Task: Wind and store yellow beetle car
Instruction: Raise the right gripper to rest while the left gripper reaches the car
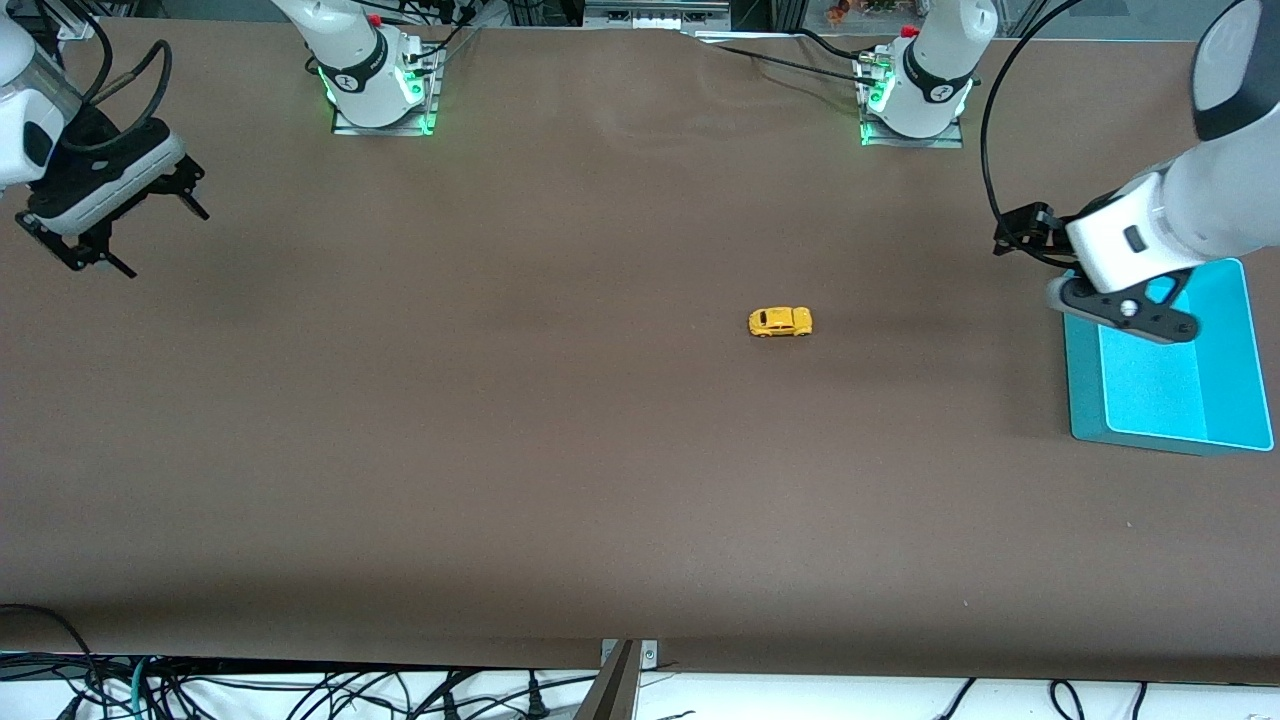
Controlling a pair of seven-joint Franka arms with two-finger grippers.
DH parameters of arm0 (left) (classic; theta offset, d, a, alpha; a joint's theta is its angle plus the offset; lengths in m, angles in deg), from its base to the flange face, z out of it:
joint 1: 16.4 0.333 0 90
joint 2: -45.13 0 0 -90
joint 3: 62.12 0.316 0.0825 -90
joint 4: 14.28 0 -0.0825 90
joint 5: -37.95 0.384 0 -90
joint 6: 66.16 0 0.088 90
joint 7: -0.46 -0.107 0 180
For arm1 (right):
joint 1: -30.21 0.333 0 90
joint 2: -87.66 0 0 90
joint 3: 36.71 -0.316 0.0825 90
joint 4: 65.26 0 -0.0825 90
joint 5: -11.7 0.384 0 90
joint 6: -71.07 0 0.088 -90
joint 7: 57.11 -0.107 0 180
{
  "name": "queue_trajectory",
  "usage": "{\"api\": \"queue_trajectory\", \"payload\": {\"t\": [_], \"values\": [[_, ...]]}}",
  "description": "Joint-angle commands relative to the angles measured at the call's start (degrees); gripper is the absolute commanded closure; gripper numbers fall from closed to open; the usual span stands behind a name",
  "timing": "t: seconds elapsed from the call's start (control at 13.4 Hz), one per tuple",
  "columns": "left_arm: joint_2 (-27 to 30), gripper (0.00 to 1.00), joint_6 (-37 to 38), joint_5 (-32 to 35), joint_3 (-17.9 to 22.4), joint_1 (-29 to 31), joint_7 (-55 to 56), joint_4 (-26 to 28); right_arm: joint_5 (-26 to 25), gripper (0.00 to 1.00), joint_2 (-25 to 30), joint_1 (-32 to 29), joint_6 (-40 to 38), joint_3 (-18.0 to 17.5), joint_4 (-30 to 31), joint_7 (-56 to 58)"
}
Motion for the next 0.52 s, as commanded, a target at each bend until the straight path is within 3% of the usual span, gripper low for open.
{"api": "queue_trajectory", "payload": {"t": [0.0, 0.22, 0.45], "values": [[0.70, 0.00, -3.50, 1.01, -0.19, 0.63, -14.83, 4.71, 1.02, 0.00, 0.94, -0.06, -3.48, -0.76, -0.31, -15.49], [0.96, 0.00, -10.70, 0.92, -0.28, 0.37, -30.31, 11.29, 4.01, 0.00, 1.38, -0.06, -6.74, -0.67, -0.31, -28.94], [3.15, 0.00, -19.39, 0.84, -2.11, 0.02, -40.09, 22.09, 4.01, 0.00, 1.64, 0.11, -7.71, -0.58, -0.31, -40.48]]}}
